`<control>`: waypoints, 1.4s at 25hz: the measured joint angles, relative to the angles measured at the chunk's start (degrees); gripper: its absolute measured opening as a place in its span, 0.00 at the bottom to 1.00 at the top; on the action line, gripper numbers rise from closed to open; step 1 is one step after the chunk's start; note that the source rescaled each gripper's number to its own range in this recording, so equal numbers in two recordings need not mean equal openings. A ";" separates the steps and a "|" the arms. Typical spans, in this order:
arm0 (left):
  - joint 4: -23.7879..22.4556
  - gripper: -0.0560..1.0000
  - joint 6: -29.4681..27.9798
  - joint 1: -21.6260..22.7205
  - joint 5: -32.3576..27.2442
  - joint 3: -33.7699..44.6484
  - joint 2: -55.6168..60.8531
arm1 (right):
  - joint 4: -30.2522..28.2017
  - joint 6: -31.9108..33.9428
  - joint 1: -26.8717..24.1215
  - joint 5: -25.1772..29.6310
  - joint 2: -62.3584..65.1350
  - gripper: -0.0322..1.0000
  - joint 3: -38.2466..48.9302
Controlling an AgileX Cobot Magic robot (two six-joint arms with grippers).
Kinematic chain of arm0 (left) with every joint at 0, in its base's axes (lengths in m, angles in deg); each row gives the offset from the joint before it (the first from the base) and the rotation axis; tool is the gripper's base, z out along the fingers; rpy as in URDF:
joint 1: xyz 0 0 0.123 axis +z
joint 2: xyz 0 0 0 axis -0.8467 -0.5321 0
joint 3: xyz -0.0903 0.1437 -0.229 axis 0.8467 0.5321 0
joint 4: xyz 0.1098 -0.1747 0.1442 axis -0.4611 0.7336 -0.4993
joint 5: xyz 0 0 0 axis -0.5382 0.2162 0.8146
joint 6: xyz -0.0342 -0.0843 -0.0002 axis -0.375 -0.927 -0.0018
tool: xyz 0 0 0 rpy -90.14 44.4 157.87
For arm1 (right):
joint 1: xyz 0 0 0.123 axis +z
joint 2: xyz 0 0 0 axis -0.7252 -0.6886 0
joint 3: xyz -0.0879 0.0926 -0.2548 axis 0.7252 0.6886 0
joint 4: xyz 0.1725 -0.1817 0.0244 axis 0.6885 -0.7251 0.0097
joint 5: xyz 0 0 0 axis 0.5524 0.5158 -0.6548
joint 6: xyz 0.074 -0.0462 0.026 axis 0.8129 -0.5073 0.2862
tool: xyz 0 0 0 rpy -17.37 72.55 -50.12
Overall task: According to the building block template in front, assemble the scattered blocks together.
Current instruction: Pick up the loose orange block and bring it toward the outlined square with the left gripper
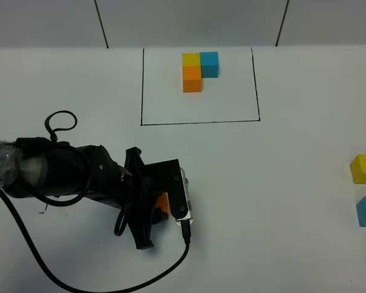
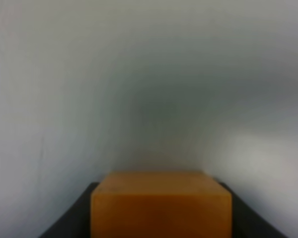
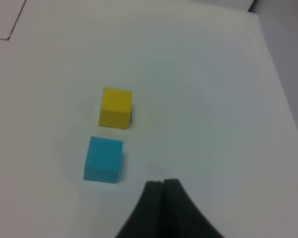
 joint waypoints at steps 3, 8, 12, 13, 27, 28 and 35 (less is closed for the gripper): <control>0.00 0.66 0.00 0.00 0.00 0.00 0.00 | 0.00 0.00 0.00 0.00 0.00 0.03 0.00; 0.00 0.84 -0.02 0.00 1.22 -0.05 0.00 | 0.00 0.00 0.00 0.00 0.00 0.03 0.00; 0.00 0.90 -0.06 0.00 1.99 -0.05 0.00 | 0.00 0.00 0.00 0.00 0.00 0.03 0.00; 0.00 0.90 -0.06 0.00 2.03 -0.05 0.00 | 0.00 0.00 0.00 0.00 0.00 0.03 0.00; -0.46 0.92 -0.16 -1.15 1.04 0.61 3.21 | 0.00 0.00 0.00 0.00 0.00 0.03 0.00; -0.46 0.92 -0.34 -1.15 0.90 0.61 3.78 | 0.00 0.00 0.00 0.00 0.00 0.03 0.00; -0.66 0.92 -0.91 -1.15 0.00 0.65 9.09 | 0.00 0.00 0.00 0.00 0.00 0.03 0.00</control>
